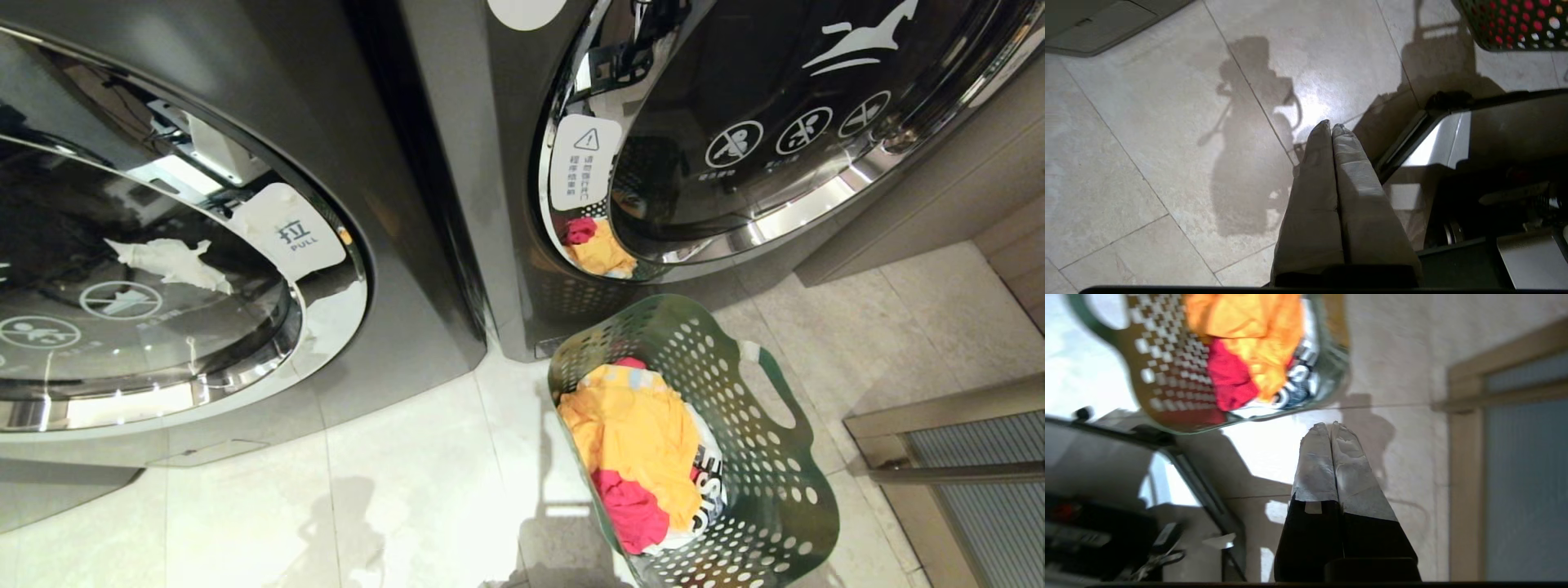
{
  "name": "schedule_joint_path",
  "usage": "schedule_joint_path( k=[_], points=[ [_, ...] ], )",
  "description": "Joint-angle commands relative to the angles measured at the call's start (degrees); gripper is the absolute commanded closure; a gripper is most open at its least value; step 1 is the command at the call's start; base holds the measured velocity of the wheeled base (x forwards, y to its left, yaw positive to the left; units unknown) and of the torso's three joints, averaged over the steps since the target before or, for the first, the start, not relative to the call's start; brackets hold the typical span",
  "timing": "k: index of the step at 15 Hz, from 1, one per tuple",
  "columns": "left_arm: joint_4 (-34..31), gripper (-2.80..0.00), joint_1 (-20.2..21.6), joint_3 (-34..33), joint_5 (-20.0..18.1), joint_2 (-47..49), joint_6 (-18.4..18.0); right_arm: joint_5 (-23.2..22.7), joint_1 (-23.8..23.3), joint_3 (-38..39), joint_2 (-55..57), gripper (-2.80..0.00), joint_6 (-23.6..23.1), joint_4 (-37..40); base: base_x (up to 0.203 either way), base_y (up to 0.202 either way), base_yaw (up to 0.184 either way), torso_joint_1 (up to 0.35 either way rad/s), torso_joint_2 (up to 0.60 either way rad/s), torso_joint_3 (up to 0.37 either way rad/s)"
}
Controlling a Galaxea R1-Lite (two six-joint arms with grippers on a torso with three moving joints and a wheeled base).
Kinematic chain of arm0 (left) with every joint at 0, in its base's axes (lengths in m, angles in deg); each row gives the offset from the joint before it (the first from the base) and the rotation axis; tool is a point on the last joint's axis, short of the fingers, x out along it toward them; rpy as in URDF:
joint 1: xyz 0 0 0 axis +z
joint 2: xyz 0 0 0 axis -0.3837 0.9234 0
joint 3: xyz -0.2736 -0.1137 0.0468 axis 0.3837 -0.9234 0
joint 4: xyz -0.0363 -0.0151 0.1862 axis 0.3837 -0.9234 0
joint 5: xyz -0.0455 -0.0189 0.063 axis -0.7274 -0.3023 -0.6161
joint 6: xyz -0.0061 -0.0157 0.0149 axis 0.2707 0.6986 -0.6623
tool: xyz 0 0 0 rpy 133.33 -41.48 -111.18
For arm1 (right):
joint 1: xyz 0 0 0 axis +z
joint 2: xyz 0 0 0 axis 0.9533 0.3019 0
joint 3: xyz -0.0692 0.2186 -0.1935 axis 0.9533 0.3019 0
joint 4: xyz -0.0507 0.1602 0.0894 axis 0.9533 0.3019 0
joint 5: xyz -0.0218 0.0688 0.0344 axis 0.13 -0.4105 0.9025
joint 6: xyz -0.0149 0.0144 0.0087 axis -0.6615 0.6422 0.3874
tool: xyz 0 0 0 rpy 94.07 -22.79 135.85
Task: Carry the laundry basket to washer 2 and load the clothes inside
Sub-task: Pick up the clothes basket and put it beside the washing machine
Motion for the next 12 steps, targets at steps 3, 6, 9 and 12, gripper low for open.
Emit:
schedule_joint_path(
  k=[3, 6, 9, 12],
  points=[
    [-0.02, 0.0, 9.11, 0.04, 0.06, -7.93, 0.0, 2.07, 3.72, 0.44, 0.11, 0.0, 1.58, -0.44, 0.0, 0.0, 0.0, 0.0, 0.0, 0.0],
    [-0.05, 0.0, 8.96, 0.14, 0.0, -8.18, -0.17, 2.07, 3.67, 0.35, 0.11, 0.0, 1.75, -0.34, 0.0, 0.0, 0.0, 0.0, 0.0, 0.0],
    [-0.05, 0.0, 8.96, 0.16, -0.08, -8.19, -1.32, 2.01, -2.38, 0.34, -0.92, 0.0, 1.49, -0.26, 0.0, 0.0, 0.0, 0.0, 0.0, 0.0],
    [-0.05, 0.0, 8.62, 0.12, -0.08, -9.74, -1.32, 1.6, -4.83, 0.32, -6.95, 0.0, 1.24, -0.26, 0.0, 0.0, 0.0, 0.0, 0.0, 0.0]
  ],
)
